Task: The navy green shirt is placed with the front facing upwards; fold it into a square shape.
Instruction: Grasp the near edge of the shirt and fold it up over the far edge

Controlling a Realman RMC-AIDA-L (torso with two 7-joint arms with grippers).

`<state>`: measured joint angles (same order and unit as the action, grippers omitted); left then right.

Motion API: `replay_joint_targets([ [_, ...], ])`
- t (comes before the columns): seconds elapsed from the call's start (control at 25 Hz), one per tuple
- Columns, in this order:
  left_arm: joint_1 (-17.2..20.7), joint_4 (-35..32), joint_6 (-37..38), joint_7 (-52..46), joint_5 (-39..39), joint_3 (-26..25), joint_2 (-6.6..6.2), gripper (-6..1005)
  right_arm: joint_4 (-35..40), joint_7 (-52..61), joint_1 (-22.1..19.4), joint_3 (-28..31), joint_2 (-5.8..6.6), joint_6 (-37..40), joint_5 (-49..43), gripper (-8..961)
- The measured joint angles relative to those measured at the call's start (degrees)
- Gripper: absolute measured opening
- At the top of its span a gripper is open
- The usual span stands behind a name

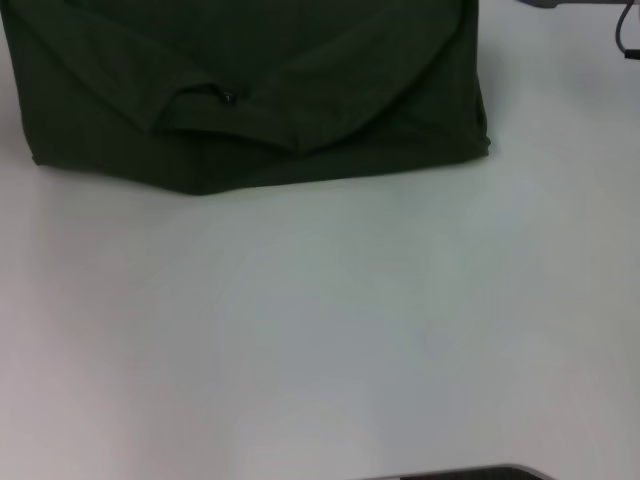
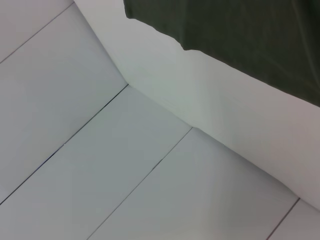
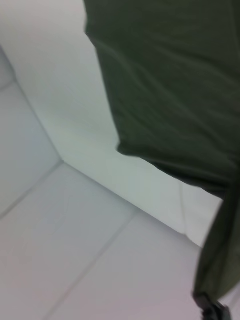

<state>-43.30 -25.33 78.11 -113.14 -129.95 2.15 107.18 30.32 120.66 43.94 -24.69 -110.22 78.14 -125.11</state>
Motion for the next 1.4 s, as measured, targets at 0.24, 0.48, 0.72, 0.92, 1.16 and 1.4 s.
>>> replay_joint_targets([
  [0.24, 0.34, -0.11, 0.43, 0.25, 0.97, 0.34, -0.03, 33, 0.00, 0.28, 0.97, -1.37, -0.16, 3.75, 0.04, 2],
  [0.48, 0.50, -0.16, 0.61, 0.63, 1.32, 0.34, -0.01, 33, 0.01, 1.21, 1.81, -1.61, -0.24, 7.30, 0.13, 3],
  [0.72, 0.61, -0.16, 0.64, 0.68, 1.32, 0.31, 0.08, 32, 0.00, 2.74, 1.71, -1.97, -0.05, 10.47, 2.25, 3],
  [0.92, 1.01, -0.15, 0.62, 0.73, 1.69, 0.31, 0.19, 32, -0.24, 4.36, 0.60, -2.00, 0.39, 7.37, 2.13, 3],
  [1.16, 1.18, 0.12, 0.57, 0.85, 2.04, 0.31, 0.28, 32, -1.46, 4.10, 0.45, -2.09, 0.43, 4.43, 2.16, 2],
  [1.4, 1.21, 0.26, 0.45, 1.43, 2.09, 0.31, 0.45, 33, -1.61, 4.05, 1.43, -2.94, 0.05, 2.23, 2.15, 2],
])
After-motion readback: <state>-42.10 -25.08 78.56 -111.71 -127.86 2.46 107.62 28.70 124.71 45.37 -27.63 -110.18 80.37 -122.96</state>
